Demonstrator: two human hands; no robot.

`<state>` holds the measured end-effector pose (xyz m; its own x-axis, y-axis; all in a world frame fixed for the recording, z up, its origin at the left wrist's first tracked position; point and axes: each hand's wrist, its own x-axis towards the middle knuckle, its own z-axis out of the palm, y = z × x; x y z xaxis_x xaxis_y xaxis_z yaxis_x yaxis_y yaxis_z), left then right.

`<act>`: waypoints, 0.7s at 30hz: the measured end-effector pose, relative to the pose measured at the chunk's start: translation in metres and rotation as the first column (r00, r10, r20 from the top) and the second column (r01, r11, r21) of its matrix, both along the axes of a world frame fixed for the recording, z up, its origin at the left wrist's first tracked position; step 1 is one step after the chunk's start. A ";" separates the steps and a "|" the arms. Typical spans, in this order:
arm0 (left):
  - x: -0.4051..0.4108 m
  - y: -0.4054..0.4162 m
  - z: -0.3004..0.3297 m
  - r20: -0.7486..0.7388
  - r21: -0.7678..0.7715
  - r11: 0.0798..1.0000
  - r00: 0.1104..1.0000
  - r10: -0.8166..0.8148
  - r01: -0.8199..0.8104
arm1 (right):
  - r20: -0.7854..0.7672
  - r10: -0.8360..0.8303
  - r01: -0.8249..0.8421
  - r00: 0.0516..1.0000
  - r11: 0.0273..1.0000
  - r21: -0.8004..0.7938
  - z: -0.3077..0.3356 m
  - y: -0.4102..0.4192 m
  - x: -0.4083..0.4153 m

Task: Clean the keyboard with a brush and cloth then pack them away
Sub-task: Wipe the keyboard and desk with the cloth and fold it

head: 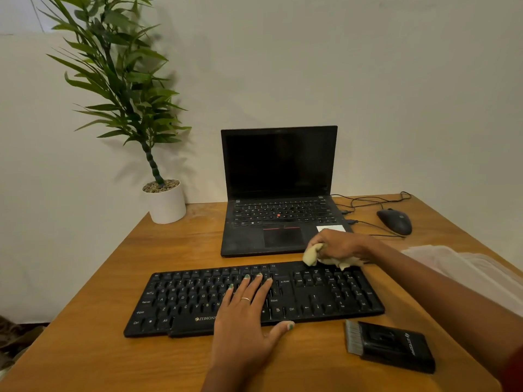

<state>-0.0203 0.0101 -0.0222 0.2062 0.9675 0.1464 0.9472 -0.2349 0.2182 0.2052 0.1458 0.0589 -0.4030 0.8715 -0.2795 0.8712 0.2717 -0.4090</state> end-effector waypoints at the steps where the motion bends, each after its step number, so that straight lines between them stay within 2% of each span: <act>1: 0.000 0.000 0.000 0.002 0.002 1.000 1.000 0.002 -0.002 | 0.013 -0.006 0.006 1.000 1.000 0.000 0.003 -0.002 0.006; 5: 0.000 0.001 0.001 -0.006 0.001 1.000 1.000 -0.005 0.005 | 0.154 -0.067 0.062 0.986 0.997 0.038 0.010 -0.007 0.047; 7: 0.000 0.001 0.001 -0.007 -0.002 1.000 1.000 -0.009 0.009 | 0.161 -0.100 0.089 0.982 0.993 0.074 0.007 -0.010 0.061; 12: 0.000 0.002 0.001 -0.004 -0.005 1.000 1.000 -0.010 0.010 | 0.024 -0.209 0.202 0.978 0.966 0.162 -0.008 -0.023 0.055; 17: 0.001 0.001 0.005 -0.013 -0.007 1.000 1.000 -0.006 0.006 | -0.166 -0.428 0.457 0.889 0.860 0.229 -0.029 -0.057 0.050; 21: 0.001 0.002 0.005 -0.025 -0.007 1.000 1.000 -0.008 0.008 | -0.208 -0.484 0.522 0.850 0.828 0.207 -0.037 -0.091 0.058</act>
